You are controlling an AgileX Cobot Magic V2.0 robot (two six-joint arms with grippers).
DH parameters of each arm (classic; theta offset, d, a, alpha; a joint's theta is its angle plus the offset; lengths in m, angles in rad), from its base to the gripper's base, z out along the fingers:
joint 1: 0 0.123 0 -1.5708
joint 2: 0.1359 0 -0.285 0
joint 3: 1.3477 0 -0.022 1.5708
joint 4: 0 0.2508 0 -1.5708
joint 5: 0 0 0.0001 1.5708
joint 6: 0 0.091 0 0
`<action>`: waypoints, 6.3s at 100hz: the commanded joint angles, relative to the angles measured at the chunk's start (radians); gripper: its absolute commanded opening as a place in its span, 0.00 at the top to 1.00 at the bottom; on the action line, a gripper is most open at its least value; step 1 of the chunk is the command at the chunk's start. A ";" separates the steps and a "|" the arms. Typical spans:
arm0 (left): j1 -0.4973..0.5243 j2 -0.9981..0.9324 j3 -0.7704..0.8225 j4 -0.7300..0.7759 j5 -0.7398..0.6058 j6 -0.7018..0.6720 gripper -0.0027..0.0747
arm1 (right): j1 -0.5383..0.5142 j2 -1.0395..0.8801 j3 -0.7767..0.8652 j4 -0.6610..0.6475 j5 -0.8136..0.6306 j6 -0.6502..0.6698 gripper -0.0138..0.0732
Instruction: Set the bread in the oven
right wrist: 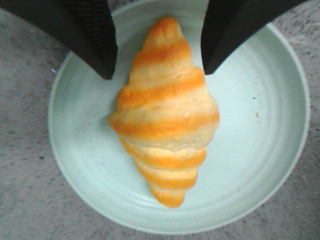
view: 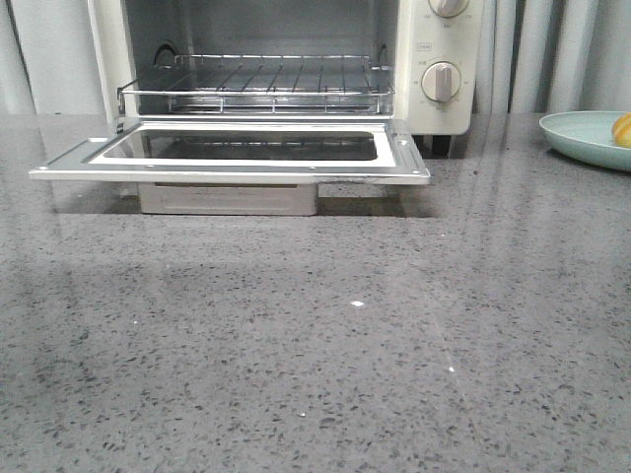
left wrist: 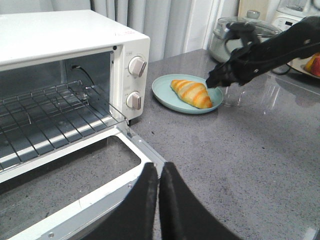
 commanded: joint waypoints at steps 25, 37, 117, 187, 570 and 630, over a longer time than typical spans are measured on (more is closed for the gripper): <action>0.000 -0.016 -0.026 -0.037 -0.035 -0.001 0.99 | -0.004 0.133 -0.039 -0.017 -0.080 -0.002 0.47; 0.000 -0.016 -0.026 -0.037 -0.035 -0.001 0.99 | -0.004 0.160 -0.039 -0.017 -0.053 -0.002 0.76; -0.117 -0.036 -0.026 0.035 -0.036 -0.001 0.99 | 0.482 -0.502 -0.041 -0.028 -0.190 -0.015 0.92; -0.132 -0.038 -0.026 0.035 -0.036 -0.001 0.99 | 0.792 0.171 -0.526 -0.234 0.091 -0.016 0.92; 0.305 -0.815 0.870 0.817 -0.307 -0.744 0.99 | 0.712 -1.166 0.533 -0.304 -0.077 -0.085 0.92; 0.305 -0.815 0.870 0.817 -0.307 -0.744 0.99 | 0.712 -1.166 0.533 -0.304 -0.077 -0.085 0.92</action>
